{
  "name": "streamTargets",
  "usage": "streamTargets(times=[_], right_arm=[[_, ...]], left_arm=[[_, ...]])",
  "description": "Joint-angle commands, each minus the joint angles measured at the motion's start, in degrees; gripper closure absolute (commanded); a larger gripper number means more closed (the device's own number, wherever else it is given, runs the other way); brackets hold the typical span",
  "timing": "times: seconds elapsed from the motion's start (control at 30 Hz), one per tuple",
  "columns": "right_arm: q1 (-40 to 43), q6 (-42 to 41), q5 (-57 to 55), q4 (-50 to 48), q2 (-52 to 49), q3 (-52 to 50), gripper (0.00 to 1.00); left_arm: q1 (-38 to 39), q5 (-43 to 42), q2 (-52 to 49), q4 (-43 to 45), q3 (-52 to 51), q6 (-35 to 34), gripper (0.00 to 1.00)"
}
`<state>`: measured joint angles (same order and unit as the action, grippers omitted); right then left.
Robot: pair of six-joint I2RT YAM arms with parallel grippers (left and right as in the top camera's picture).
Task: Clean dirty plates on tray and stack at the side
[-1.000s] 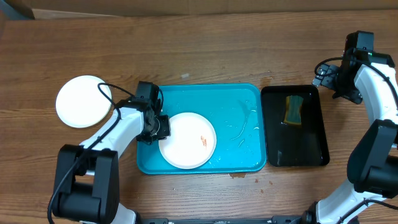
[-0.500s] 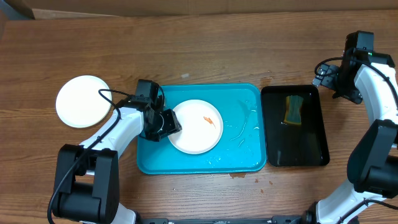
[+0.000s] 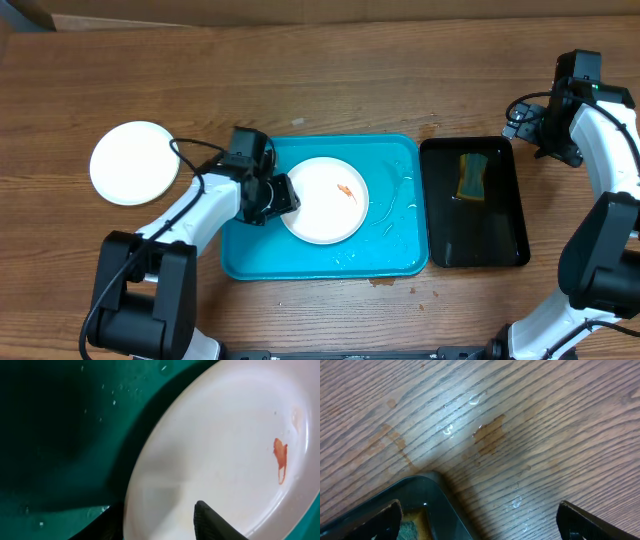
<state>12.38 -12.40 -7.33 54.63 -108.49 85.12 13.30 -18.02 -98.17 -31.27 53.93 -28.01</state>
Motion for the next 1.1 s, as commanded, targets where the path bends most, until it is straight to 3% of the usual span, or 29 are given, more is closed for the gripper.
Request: streamTargets(times=[0.0,0.23,0.47,0.67,0.8,1.07], right_arm=[[0.1,-0.5,-0.1,-0.3,1.6,0.8,0.0],[0.1,-0.5,-0.1,-0.3,1.6,0.8,0.0],[0.1,-0.5,-0.2,-0.3,1.6,0.8,0.0],[0.1,-0.5,-0.1,-0.3,1.6,0.8,0.0],[0.1,-0.5,-0.1,-0.3,1.6,0.8,0.0],[0.1,-0.5,-0.1,-0.3,1.6,0.8,0.0]], left_arm=[[1.0,6.5,-0.5,3.0,0.6,4.3,0.57],[1.0,10.3,-0.5,5.4,0.6,6.4,0.61],[1.0,10.9,-0.5,4.5,0.6,8.4,0.82],[1.3,9.4,-0.5,4.3,0.6,8.3,0.82],[2.6,9.7,-0.7,4.1,0.6,8.8,0.89],[3.0,9.7,-0.9,3.8,0.5,9.4,0.88]])
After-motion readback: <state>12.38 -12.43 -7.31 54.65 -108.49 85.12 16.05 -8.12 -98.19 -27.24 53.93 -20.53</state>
